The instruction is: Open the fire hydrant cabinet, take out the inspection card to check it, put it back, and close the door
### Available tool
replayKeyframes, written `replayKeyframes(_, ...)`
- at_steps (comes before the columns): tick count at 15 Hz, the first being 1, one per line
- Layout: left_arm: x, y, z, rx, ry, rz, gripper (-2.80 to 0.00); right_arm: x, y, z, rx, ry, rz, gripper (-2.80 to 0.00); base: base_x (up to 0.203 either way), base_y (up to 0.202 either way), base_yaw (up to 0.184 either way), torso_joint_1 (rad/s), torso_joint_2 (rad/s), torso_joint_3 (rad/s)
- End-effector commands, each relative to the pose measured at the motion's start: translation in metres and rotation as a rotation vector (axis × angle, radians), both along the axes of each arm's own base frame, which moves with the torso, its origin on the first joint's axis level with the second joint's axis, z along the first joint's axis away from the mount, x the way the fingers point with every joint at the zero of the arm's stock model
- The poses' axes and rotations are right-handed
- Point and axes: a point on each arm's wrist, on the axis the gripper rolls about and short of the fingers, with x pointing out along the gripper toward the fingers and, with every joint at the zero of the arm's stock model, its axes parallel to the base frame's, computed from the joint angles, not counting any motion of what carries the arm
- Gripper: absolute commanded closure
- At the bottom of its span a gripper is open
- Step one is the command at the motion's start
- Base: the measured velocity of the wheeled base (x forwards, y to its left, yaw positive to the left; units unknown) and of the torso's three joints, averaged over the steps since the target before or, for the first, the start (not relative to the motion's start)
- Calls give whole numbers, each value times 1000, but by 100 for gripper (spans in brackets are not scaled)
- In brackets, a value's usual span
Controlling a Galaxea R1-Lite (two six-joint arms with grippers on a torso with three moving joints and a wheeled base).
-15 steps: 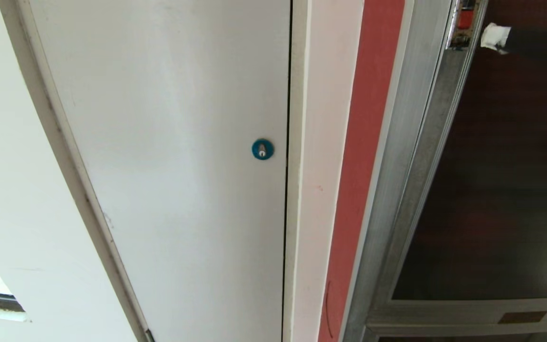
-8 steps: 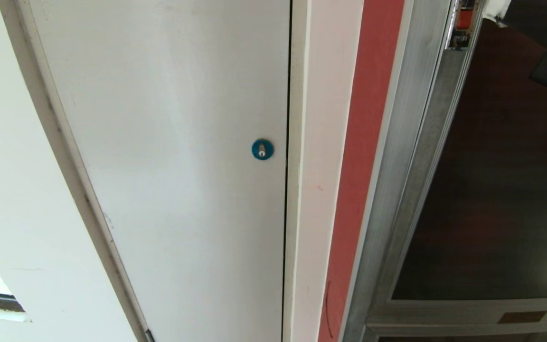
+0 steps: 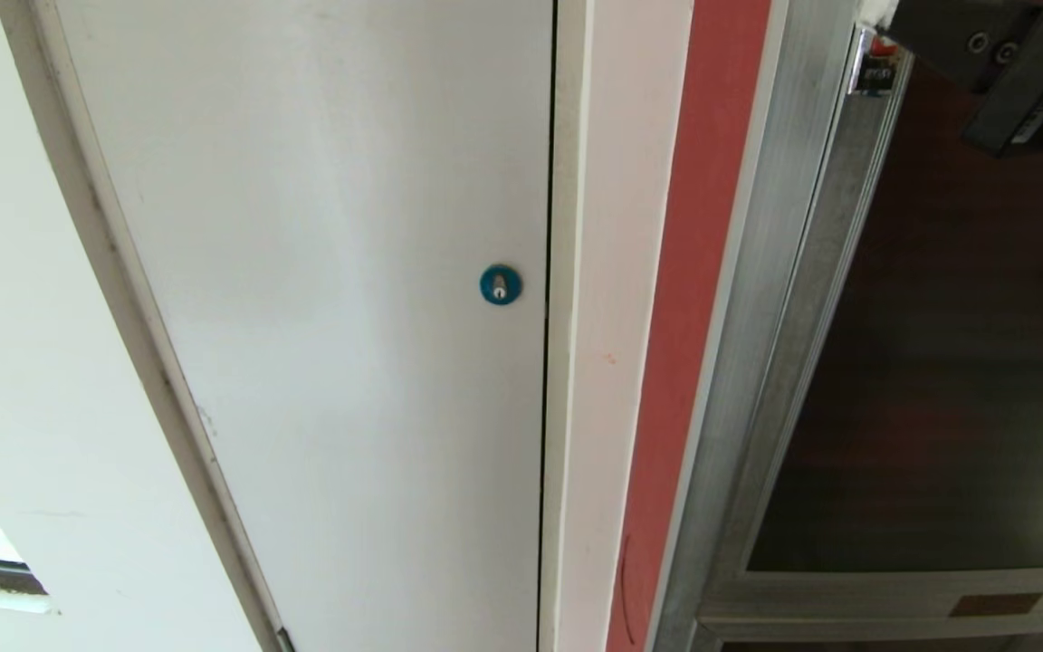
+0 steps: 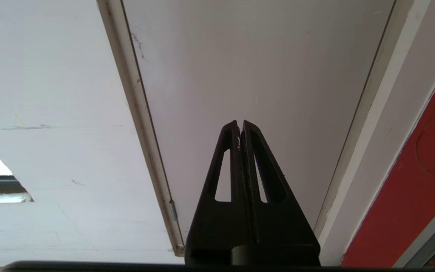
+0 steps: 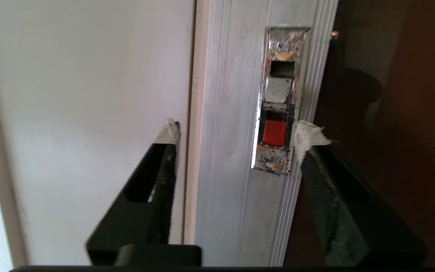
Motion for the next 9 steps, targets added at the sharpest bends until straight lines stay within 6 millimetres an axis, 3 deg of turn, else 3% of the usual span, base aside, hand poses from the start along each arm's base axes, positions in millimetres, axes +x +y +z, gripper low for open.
replayKeyframes(1, 0, 0, 0, 0, 0, 0, 0, 9, 3, 0, -8, 3, -22, -280, 0, 0, 0, 0, 0, 0)
replayKeyframes(4, 0, 0, 0, 0, 1, 0, 0, 11, -4, 13, 20, -33, -51, -280, 0, 0, 0, 0, 0, 0)
replayKeyframes(9, 0, 0, 0, 0, 0, 0, 0, 16, -3, 13, 18, -35, -41, -280, 0, 0, 0, 0, 0, 0)
